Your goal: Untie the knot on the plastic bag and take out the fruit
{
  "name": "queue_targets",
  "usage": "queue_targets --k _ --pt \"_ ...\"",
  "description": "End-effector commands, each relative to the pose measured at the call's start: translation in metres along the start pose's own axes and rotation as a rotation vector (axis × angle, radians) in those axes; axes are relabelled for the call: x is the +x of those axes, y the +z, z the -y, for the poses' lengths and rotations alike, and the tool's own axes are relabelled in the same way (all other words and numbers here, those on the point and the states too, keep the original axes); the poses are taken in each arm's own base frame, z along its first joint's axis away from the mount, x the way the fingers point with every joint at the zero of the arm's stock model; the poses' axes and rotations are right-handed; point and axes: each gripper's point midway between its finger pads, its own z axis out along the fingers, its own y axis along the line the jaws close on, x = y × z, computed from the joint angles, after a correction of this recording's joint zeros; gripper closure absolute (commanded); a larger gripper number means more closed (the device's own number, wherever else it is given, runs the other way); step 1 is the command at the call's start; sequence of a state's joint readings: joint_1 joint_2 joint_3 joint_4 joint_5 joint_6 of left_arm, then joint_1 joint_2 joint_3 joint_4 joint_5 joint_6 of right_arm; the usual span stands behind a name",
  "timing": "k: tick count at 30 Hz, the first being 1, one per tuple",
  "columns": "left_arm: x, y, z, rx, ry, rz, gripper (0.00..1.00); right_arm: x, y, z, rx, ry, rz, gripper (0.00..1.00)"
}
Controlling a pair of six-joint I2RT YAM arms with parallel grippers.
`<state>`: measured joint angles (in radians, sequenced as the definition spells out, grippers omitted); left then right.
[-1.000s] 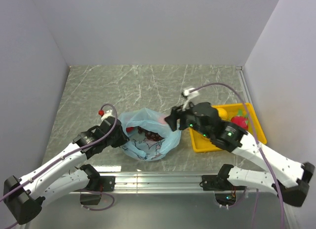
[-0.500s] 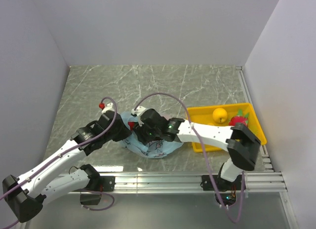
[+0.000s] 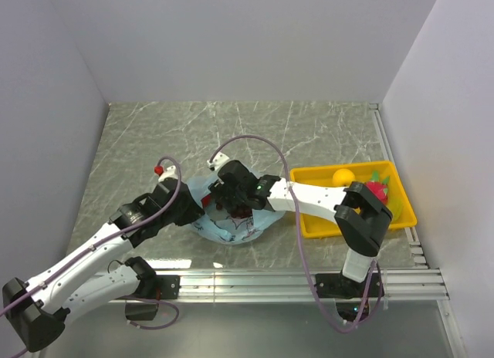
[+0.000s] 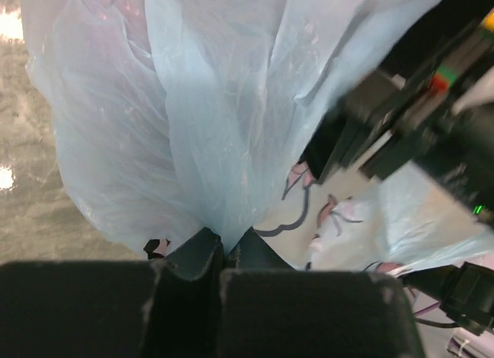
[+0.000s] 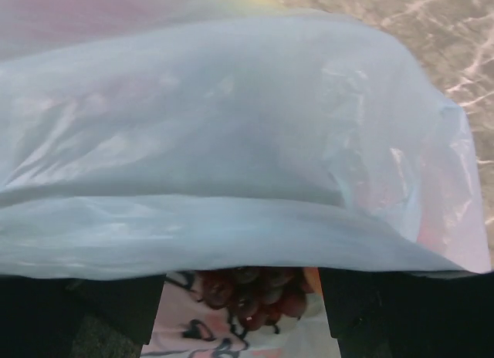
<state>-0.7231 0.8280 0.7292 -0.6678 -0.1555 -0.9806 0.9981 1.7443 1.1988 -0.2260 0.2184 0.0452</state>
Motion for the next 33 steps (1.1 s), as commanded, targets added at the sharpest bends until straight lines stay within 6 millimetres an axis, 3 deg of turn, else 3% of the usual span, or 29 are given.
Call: queue_targets --k 1,8,11,12,13,16,18,21,23,28,33 --pt "0.008 0.001 -0.006 0.005 0.020 -0.018 0.99 0.000 0.013 0.012 0.028 -0.057 0.002 0.23" --pt "0.018 0.012 -0.016 -0.020 0.005 -0.038 0.99 0.039 0.039 -0.019 -0.115 -0.048 -0.085 0.25" --pt "0.021 0.017 -0.018 -0.028 0.003 -0.043 0.99 0.045 0.041 -0.024 -0.140 -0.046 -0.091 0.34" --pt "0.021 0.018 -0.019 -0.030 0.001 -0.045 1.00 0.046 0.039 -0.027 -0.149 -0.019 -0.093 0.38" --pt "0.022 0.019 -0.019 -0.031 0.001 -0.045 1.00 0.046 0.037 -0.027 -0.154 -0.016 -0.088 0.53" --pt "0.022 0.023 -0.022 -0.052 -0.002 -0.043 0.99 0.037 0.026 -0.034 -0.195 -0.001 -0.061 0.79" --pt "0.019 0.024 -0.021 -0.060 0.000 -0.034 1.00 0.025 0.008 -0.041 -0.217 0.002 -0.023 0.90" --pt "0.015 0.025 -0.024 -0.081 0.004 -0.014 0.99 0.003 -0.024 -0.053 -0.286 0.026 0.050 1.00" --pt "0.010 0.025 -0.023 -0.085 0.004 0.003 1.00 -0.016 -0.052 -0.062 -0.364 0.059 0.116 1.00" --pt "0.003 0.026 -0.021 -0.104 0.006 0.025 0.99 -0.042 -0.109 -0.070 -0.459 0.061 0.218 1.00" --pt "0.001 0.028 -0.020 -0.111 0.012 0.021 0.99 -0.085 -0.177 -0.051 -0.460 0.098 0.407 1.00"
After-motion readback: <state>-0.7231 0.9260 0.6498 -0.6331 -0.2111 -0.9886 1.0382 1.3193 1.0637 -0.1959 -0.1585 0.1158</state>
